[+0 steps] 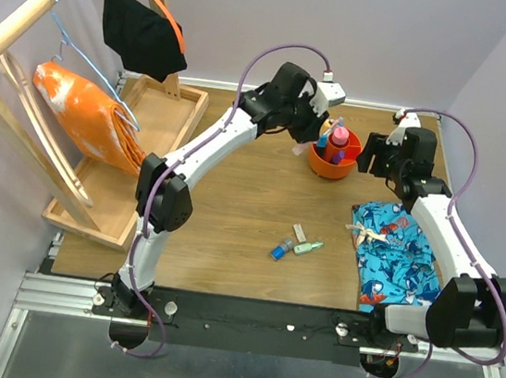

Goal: Sort the stationery into containers
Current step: Pick up the pen from the center of the board, then place the pen in the storage box.

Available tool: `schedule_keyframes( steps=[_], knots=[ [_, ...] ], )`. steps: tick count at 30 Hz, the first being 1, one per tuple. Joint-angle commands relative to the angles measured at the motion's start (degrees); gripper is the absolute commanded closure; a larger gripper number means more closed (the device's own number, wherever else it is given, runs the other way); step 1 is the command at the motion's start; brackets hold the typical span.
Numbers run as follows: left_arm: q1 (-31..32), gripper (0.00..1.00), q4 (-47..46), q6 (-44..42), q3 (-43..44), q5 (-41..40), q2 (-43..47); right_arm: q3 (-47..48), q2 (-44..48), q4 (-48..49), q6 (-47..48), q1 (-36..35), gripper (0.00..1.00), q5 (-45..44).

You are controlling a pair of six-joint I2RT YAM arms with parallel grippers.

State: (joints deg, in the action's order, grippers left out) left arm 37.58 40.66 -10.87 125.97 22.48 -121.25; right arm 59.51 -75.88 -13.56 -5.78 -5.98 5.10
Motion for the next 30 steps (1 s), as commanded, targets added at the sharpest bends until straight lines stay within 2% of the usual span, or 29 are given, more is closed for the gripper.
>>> schedule_keyframes(
  steps=[1,2,3,8,15,26,30],
  knots=[
    [0.9,1.0,-30.2,5.1,-14.6,9.6,0.8,3.3,-1.6,-3.7,3.8,0.3,0.28,-3.8],
    [1.0,1.0,-38.6,6.6,-18.8,10.0,1.2,3.6,-1.7,-4.1,4.1,0.3,0.28,-4.0],
    [0.9,1.0,-42.6,7.4,-20.6,10.8,1.4,3.9,-1.8,-4.5,4.5,0.3,0.28,-4.2],
    [0.6,1.0,-56.4,9.6,-24.8,11.4,-0.2,3.9,-1.4,-5.3,3.9,0.3,0.28,-4.8],
    [-0.8,1.0,-62.3,15.2,-25.2,11.6,-1.9,3.2,-1.5,-6.0,3.8,0.3,0.28,-6.2],
    [-1.3,1.0,-73.2,16.7,-26.6,11.3,-8.0,5.1,-4.1,-6.4,4.6,0.3,0.28,-6.8],
    [-1.6,1.0,-74.3,16.9,-26.0,10.7,-10.4,5.4,-4.9,-6.2,4.7,0.2,0.28,-6.8]
  ],
)
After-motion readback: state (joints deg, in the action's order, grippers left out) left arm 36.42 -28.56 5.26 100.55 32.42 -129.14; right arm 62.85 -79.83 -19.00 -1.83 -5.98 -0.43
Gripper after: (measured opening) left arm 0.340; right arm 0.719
